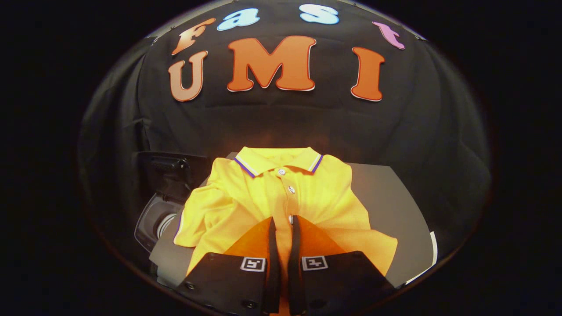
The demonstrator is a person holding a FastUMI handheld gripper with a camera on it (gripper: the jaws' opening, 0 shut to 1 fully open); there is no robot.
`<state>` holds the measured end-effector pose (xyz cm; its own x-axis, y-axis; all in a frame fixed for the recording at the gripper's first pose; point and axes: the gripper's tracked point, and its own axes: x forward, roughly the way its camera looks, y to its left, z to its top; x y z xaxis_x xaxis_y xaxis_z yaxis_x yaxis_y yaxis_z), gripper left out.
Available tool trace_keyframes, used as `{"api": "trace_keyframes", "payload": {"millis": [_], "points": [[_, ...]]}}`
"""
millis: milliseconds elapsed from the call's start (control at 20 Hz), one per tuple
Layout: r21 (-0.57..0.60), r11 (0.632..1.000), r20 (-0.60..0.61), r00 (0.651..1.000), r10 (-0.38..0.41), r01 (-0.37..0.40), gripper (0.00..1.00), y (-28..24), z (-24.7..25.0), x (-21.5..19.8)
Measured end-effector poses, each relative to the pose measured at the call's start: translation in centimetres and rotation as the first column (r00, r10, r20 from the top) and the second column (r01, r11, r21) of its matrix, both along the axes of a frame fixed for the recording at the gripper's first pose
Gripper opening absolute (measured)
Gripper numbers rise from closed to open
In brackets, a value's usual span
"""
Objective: Put the clothes into the washing machine and then close the washing machine lid.
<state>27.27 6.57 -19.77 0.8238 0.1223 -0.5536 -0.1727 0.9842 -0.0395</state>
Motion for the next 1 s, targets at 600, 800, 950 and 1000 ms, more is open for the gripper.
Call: {"api": "trace_keyframes", "payload": {"millis": [600,800,950,1000], "points": [[0.305,0.929,0.368,0.925,0.088,-0.21,0.14,7.2,11.9,-11.3],[0.312,0.894,0.43,0.887,0.168,-0.321,0.14,12.0,15.3,-14.9],[0.314,0.867,0.454,0.863,0.221,-0.387,0.14,16.2,16.7,-16.2],[0.319,0.857,0.453,0.859,0.238,-0.405,0.14,17.6,16.8,-16.5]]}}
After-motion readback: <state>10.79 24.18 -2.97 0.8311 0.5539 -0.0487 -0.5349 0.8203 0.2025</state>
